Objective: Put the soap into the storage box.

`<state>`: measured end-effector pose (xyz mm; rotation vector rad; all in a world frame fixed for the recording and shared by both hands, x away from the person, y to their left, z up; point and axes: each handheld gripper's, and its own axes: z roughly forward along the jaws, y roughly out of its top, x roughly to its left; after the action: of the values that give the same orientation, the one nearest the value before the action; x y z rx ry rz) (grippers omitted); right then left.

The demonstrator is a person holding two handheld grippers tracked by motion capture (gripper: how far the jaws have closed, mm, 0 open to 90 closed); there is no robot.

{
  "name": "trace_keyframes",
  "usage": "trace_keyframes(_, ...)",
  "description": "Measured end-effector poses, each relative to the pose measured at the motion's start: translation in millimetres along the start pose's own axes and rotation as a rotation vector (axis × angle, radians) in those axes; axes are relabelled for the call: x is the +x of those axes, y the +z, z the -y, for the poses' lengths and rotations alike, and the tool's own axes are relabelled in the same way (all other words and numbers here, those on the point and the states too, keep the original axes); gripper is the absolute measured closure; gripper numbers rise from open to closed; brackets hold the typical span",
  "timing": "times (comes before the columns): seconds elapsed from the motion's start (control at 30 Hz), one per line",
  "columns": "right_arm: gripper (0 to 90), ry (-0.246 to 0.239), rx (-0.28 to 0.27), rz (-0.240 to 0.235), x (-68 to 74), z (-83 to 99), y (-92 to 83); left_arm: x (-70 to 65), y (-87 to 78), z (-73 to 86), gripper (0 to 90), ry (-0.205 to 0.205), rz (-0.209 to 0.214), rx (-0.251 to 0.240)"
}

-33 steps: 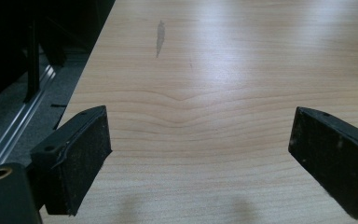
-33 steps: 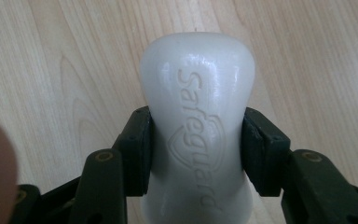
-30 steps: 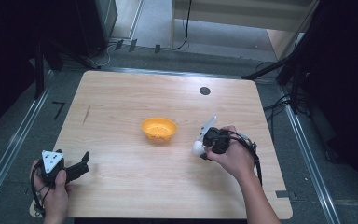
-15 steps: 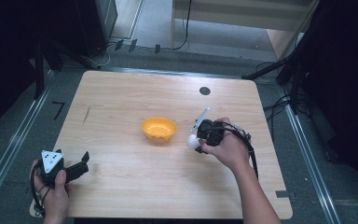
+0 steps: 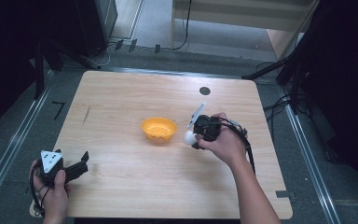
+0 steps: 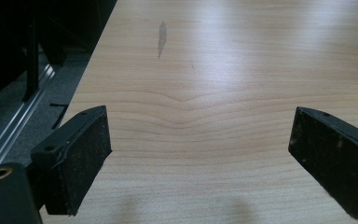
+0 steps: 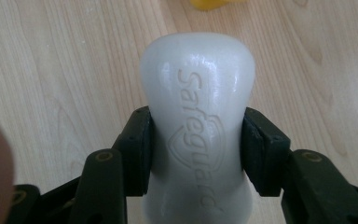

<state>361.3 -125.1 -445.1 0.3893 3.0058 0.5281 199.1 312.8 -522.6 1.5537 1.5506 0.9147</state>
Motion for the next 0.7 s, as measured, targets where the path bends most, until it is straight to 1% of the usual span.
trace_keyframes(0.07, 50.7, -0.001, 0.007, -0.001, 0.2, -2.7, -0.1, 0.1, 0.0, 0.0, 5.7, 0.0, 0.0, -0.001)
trace_keyframes(0.1, 50.6, -0.014, 0.011, 0.003, -0.4, -4.1, 0.1, 0.0, 0.1, 0.0, 5.7, -0.001, 0.0, -0.001)
trace_keyframes(0.13, 50.7, -0.005, 0.02, 0.003, 0.2, -5.2, 0.0, 0.0, 0.1, 0.0, 5.7, 0.0, 0.001, 0.001)
trace_keyframes(0.17, 50.7, -0.02, 0.018, 0.006, -1.1, -6.2, 0.0, 0.0, 0.1, 0.0, 5.7, 0.001, 0.001, 0.0)
trace_keyframes(0.2, 50.7, -0.014, 0.021, 0.002, -1.0, -7.1, -0.5, -0.1, 0.1, 0.0, 5.7, 0.002, 0.002, 0.0)
trace_keyframes(0.33, 50.6, -0.023, 0.013, 0.003, -3.6, -11.0, -1.8, 0.1, -0.1, 0.0, 5.7, 0.002, 0.005, 0.001)
trace_keyframes(0.37, 50.6, -0.01, 0.016, 0.0, -2.9, -12.6, -2.3, 0.1, -0.1, 0.0, 5.7, 0.001, 0.005, 0.001)
trace_keyframes(0.4, 50.6, -0.025, 0.006, -0.003, -4.3, -13.8, -1.8, 0.2, 0.0, 0.0, 5.7, 0.001, 0.004, 0.001)
trace_keyframes(0.43, 50.7, -0.022, 0.007, -0.008, -4.3, -14.7, -1.7, 0.2, -0.1, 0.0, 5.7, 0.002, 0.005, 0.001)
trace_keyframes(0.47, 50.7, -0.03, 0.012, -0.011, -5.0, -16.6, -1.1, 0.2, -0.1, 0.0, 5.7, 0.001, 0.005, 0.0)
trace_keyframes(0.53, 50.6, -0.035, 0.023, -0.005, -5.6, -19.9, -0.8, 0.3, -0.1, 0.0, 5.7, 0.001, 0.005, 0.001)
trace_keyframes(0.63, 50.7, -0.045, 0.017, -0.005, -7.2, -24.9, -1.0, 0.2, 0.1, 0.0, 5.7, 0.0, 0.005, -0.001)
trace_keyframes(0.7, 50.7, -0.038, 0.019, -0.006, -6.8, -28.3, -1.6, 0.3, 0.0, 0.0, 5.7, 0.0, 0.005, -0.001)
